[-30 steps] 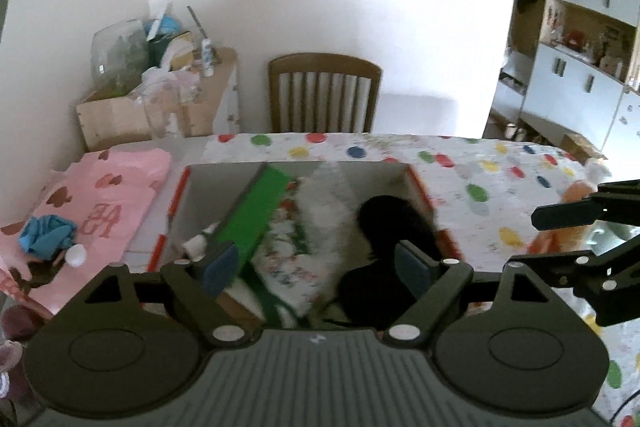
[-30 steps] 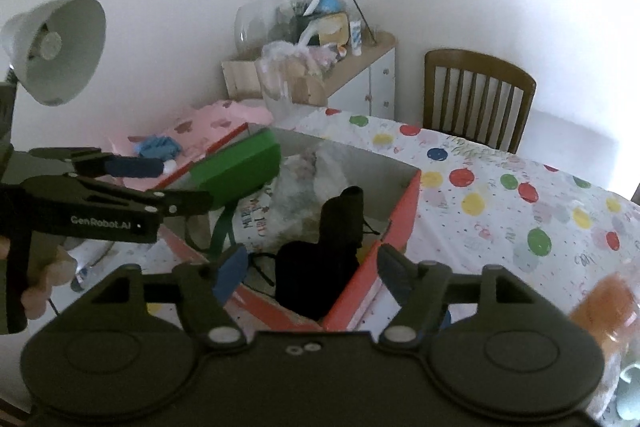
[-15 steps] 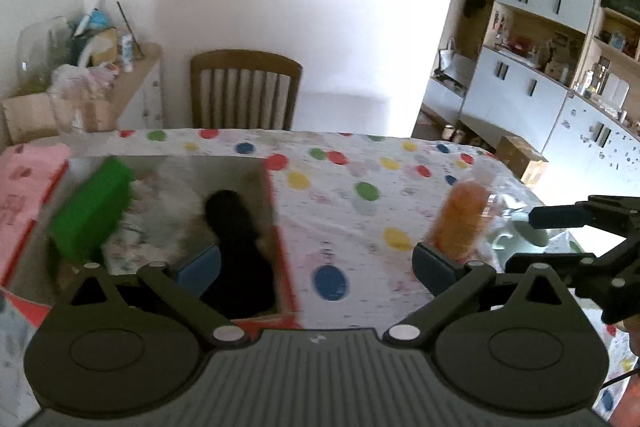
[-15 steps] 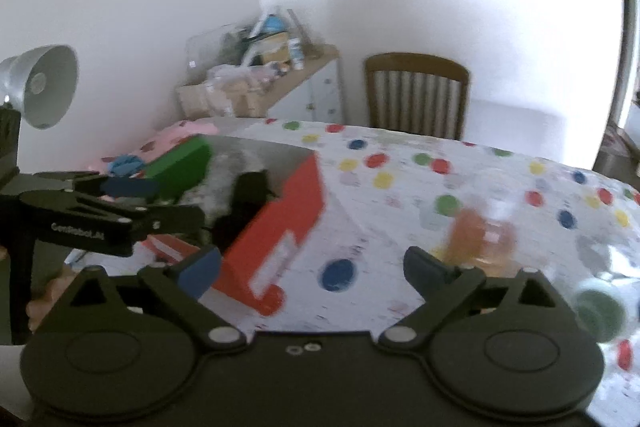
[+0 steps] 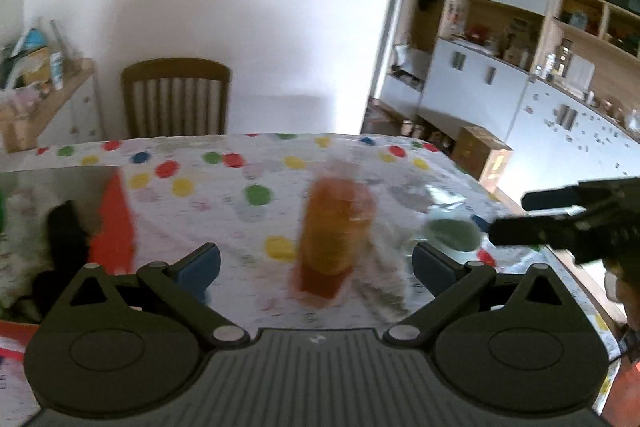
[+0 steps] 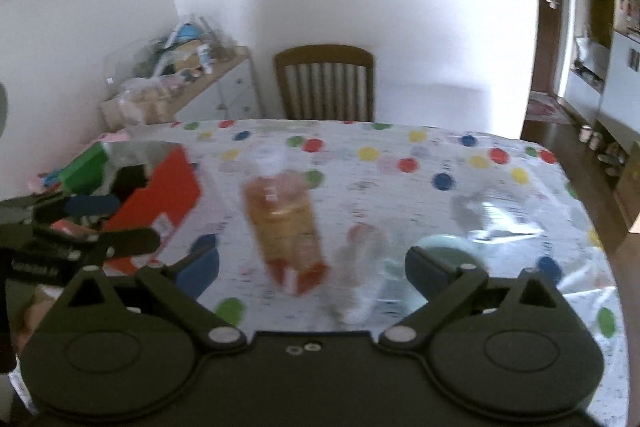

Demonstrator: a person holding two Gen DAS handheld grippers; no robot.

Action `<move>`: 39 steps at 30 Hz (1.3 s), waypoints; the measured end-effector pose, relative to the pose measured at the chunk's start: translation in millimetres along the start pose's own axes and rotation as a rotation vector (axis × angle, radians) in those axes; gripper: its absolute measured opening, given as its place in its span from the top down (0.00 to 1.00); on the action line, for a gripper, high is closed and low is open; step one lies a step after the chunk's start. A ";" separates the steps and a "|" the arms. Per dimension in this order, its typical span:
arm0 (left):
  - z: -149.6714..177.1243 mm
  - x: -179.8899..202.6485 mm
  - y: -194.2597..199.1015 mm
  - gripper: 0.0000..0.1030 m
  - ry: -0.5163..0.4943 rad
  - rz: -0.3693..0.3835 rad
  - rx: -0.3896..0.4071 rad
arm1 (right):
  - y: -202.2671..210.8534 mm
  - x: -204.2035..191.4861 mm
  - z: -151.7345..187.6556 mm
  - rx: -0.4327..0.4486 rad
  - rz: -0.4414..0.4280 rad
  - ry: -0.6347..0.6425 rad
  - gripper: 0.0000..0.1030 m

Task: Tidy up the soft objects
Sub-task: 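Move both open tools away from the box back toward the table items, then grasp the white fluffy cloth with the left tool while the right tool grasps the white packet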

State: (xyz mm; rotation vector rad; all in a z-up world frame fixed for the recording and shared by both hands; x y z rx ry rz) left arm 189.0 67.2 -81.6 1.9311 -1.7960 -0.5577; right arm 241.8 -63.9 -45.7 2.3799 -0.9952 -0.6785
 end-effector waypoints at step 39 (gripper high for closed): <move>49.1 147.4 -125.8 0.07 -0.151 -0.064 -0.108 | -115.4 315.7 -52.5 -0.116 0.379 -0.517 0.04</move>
Point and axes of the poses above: each gripper's, at about its wrist camera, not at the fingertips, and y roughly against the way its jaws point, x to its right, z to its underside, the point moved 5 cm from there along -y, roughly the way its jaws point, and after that the axes turned 15 degrees about -z, right-handed, at the moved point
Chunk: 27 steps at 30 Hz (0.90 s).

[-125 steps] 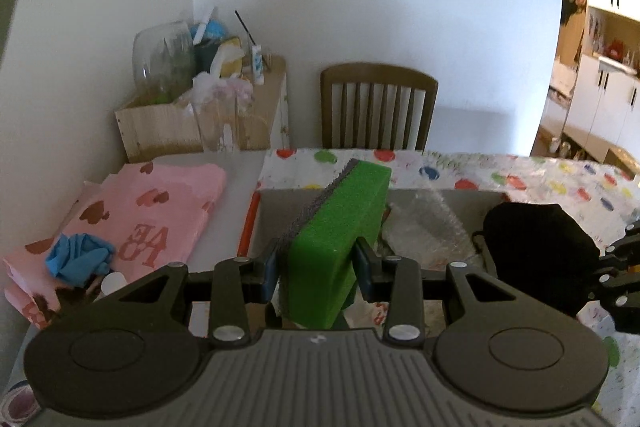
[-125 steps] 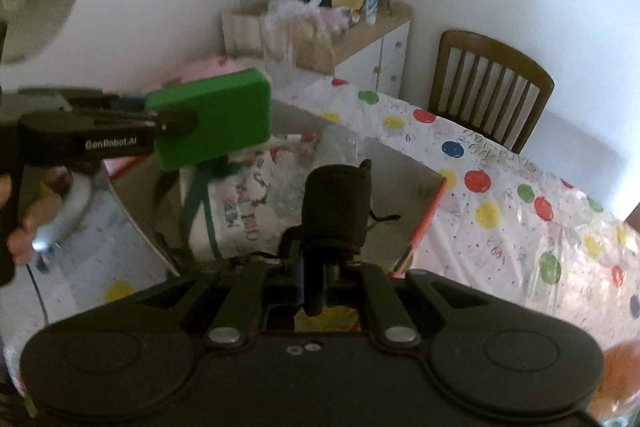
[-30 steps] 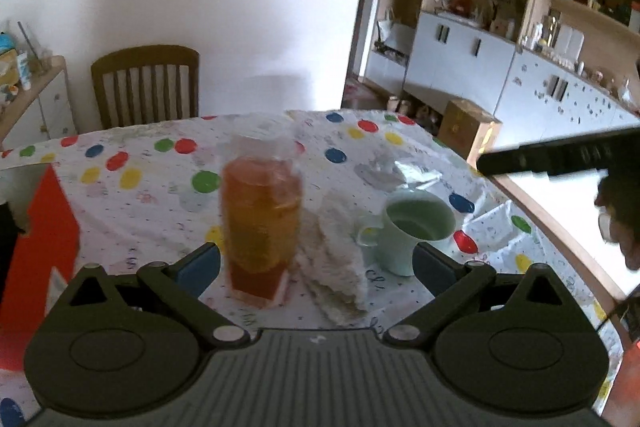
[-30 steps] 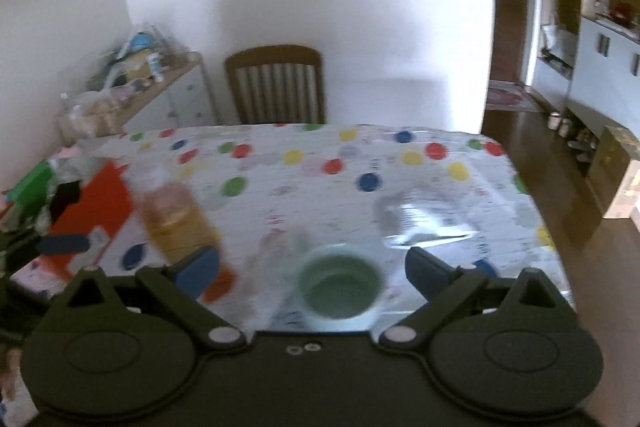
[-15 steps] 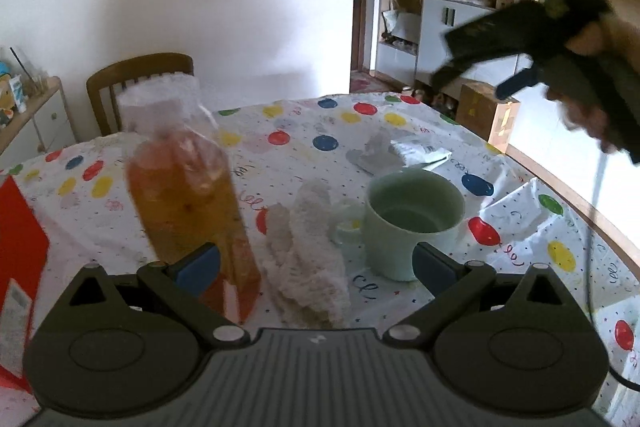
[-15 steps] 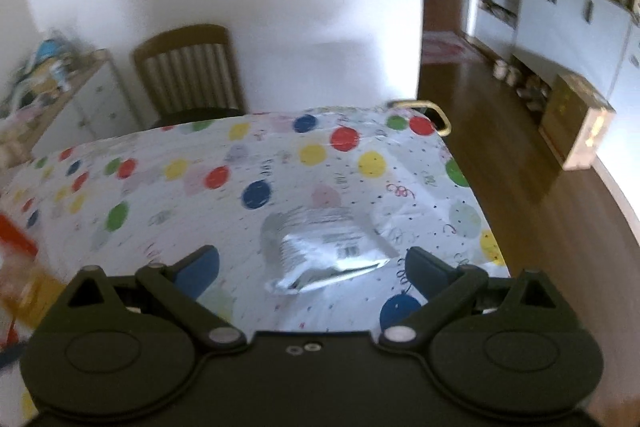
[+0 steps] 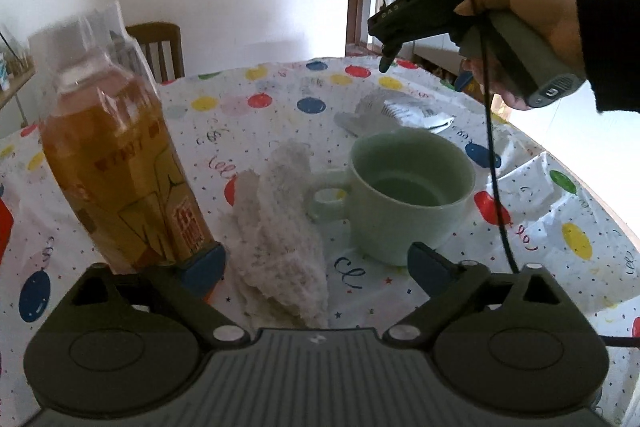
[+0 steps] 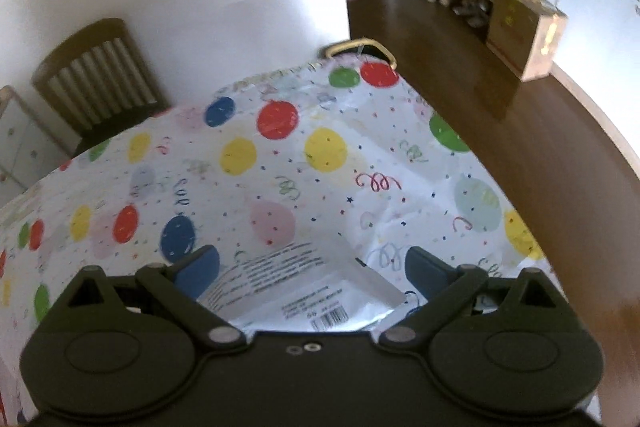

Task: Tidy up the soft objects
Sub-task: 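Grasp the white fluffy cloth with the left tool while the right tool grasps the white packet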

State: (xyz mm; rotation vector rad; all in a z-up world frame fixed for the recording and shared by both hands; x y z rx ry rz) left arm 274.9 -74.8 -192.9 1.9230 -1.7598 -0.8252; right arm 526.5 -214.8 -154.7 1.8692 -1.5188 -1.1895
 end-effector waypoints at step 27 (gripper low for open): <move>-1.7 10.7 -39.3 0.45 -0.004 -0.021 -0.096 | -11.0 16.2 44.1 -0.093 0.031 -0.023 0.03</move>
Point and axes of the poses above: each gripper's, at about its wrist camera, not at the fingertips, and y roughly against the way its jaws point, x to its right, z to its underside, the point moved 5 cm from there along -y, roughly the way its jaws point, and after that the axes turned 15 degrees about -z, right-handed, at the moved point
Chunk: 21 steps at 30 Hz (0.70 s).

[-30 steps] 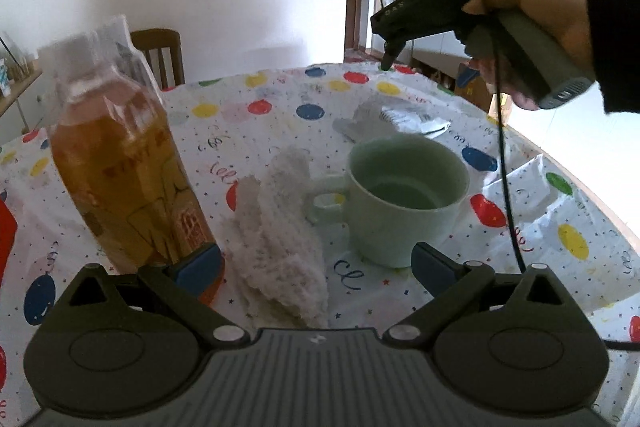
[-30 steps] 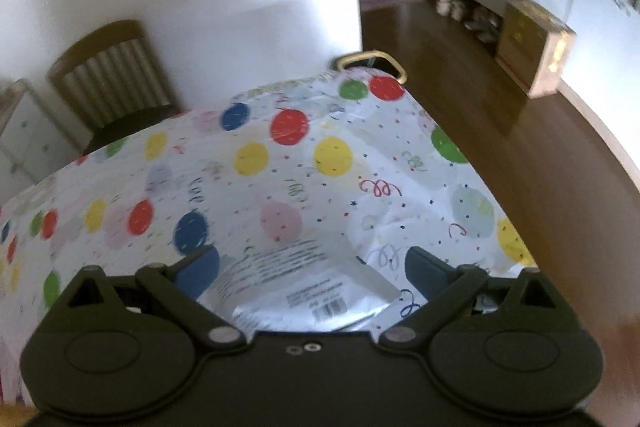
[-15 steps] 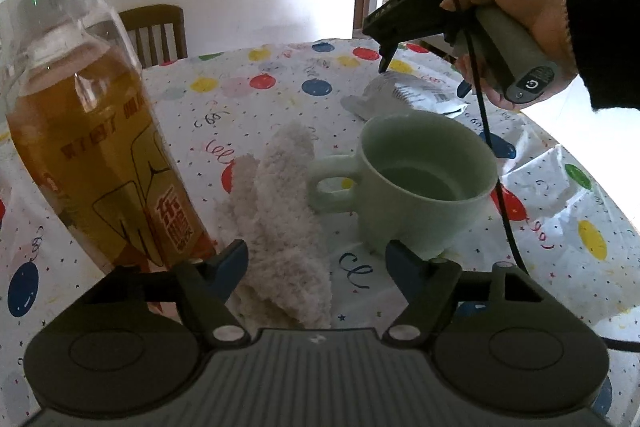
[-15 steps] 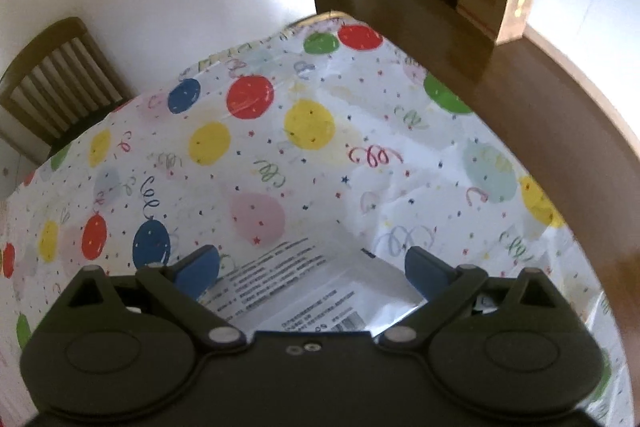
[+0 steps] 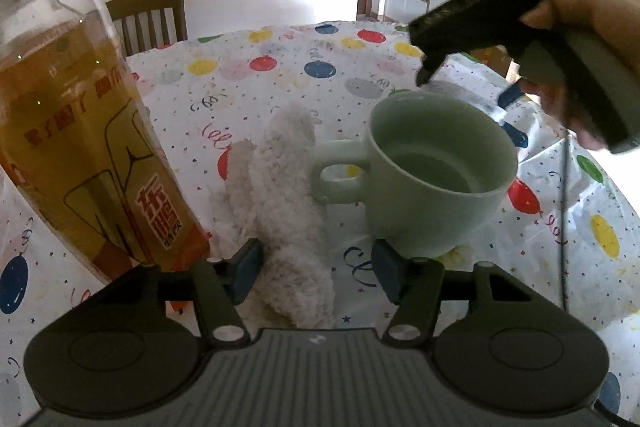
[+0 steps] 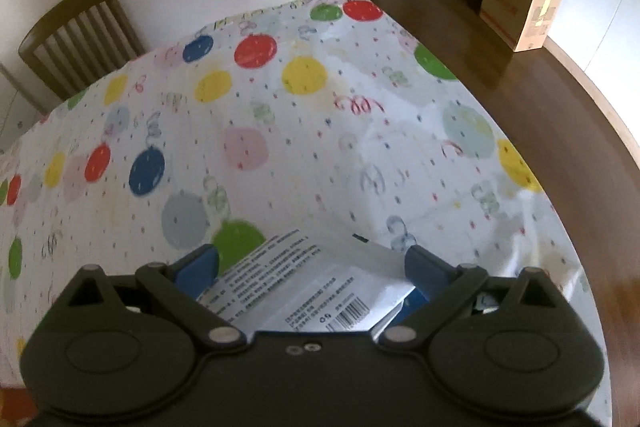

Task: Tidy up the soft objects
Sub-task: 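Grasp the white fluffy cloth with the left tool while the right tool grasps the white packet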

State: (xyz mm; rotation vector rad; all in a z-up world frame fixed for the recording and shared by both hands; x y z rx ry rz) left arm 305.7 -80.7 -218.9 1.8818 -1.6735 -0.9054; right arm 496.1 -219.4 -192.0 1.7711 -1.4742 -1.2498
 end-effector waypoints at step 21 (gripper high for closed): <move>2.7 -4.5 0.5 0.72 -0.041 -0.047 0.020 | 30.4 5.8 45.1 -0.038 -0.097 -0.257 0.00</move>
Point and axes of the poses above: each gripper's, at about its wrist camera, not at the fingertips, and y roughly against the way its jaws point, x to its right, z to its underside, the point moved 5 cm from there along -y, roughly the way its jaws point, and after that the axes turned 15 degrees about -z, right-handed, at the moved point
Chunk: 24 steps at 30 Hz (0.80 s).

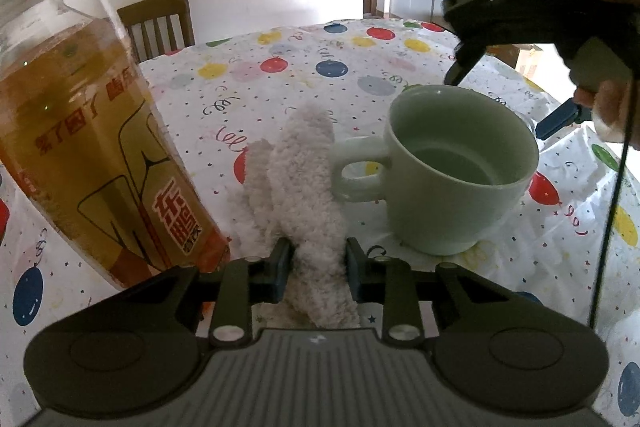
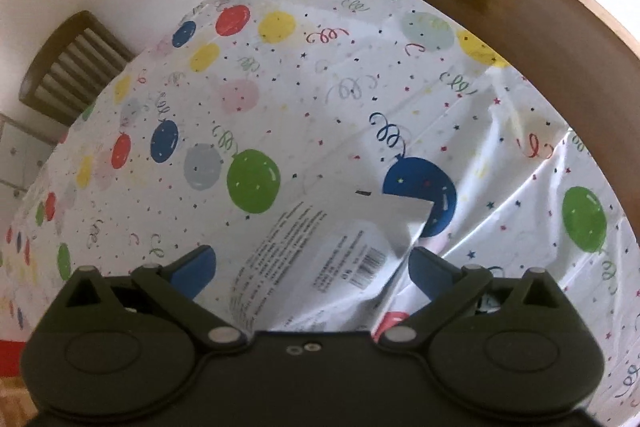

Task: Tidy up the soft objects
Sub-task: 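Grasp the white fluffy cloth with the left tool while the right tool grasps the white packet, then lift and carry the fluffy cloth with the left tool while the right tool carries the packet to the box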

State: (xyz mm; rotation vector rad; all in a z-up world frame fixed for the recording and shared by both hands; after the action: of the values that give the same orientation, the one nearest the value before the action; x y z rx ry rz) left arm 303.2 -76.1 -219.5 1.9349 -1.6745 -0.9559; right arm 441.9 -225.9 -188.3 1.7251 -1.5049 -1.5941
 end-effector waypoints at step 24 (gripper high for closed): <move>-9.0 -23.4 43.2 0.88 0.044 0.023 0.070 | 24.0 -20.2 9.8 0.071 -0.086 0.193 0.68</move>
State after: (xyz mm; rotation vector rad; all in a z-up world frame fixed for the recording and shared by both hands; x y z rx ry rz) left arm 278.7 -63.1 -178.0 1.9623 -1.7237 -0.8505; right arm 426.6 -214.1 -161.8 1.9451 -1.4276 -1.3826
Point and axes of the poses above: each gripper's, at about its wrist camera, not at the fingertips, and y roughly against the way its jaws point, x to its right, z to its underside, the point moved 5 cm from there along -y, roughly the way its jaws point, and after that the axes turned 15 degrees about -z, right-handed, at the moved point
